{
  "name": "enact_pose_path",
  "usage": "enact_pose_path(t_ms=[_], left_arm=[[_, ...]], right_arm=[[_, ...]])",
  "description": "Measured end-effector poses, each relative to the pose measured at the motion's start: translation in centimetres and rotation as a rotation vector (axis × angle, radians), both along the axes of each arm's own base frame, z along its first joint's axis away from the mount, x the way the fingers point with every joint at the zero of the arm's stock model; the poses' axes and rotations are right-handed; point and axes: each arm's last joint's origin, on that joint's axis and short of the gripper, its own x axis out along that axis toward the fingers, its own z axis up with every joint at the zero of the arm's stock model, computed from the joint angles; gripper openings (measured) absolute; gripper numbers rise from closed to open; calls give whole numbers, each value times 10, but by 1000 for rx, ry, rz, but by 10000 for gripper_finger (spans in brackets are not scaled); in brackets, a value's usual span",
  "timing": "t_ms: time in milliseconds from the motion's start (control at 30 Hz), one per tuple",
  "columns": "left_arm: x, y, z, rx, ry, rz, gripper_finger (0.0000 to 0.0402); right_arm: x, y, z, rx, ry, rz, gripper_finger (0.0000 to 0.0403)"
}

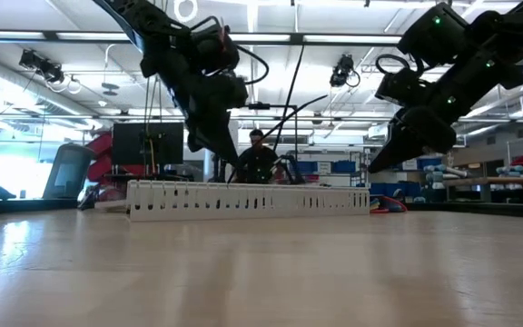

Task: Ziptie cables
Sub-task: Close the white cable duct

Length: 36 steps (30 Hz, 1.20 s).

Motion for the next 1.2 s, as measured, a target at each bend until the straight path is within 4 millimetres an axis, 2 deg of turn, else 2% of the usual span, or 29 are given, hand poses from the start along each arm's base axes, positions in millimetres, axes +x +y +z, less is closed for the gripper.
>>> enact_pose_path(t_ms=[233, 567, 733, 967, 1200], left_arm=[[3, -3, 3, 103, -12, 22, 0], [-2, 4, -1, 343, 119, 118, 6], [-10, 14, -7, 332, 157, 116, 21], [-29, 29, -30, 254, 198, 134, 30], [-36, 31, -39, 204, 177, 95, 34]], right_arm=[[1, 0, 1, -2, -9, 1, 3], [0, 0, 1, 4, -9, -4, 4], [0, 0, 0, 5, -9, -4, 2], [0, 0, 0, 6, -8, -4, 3], [0, 0, 0, 6, -8, -4, 4]])
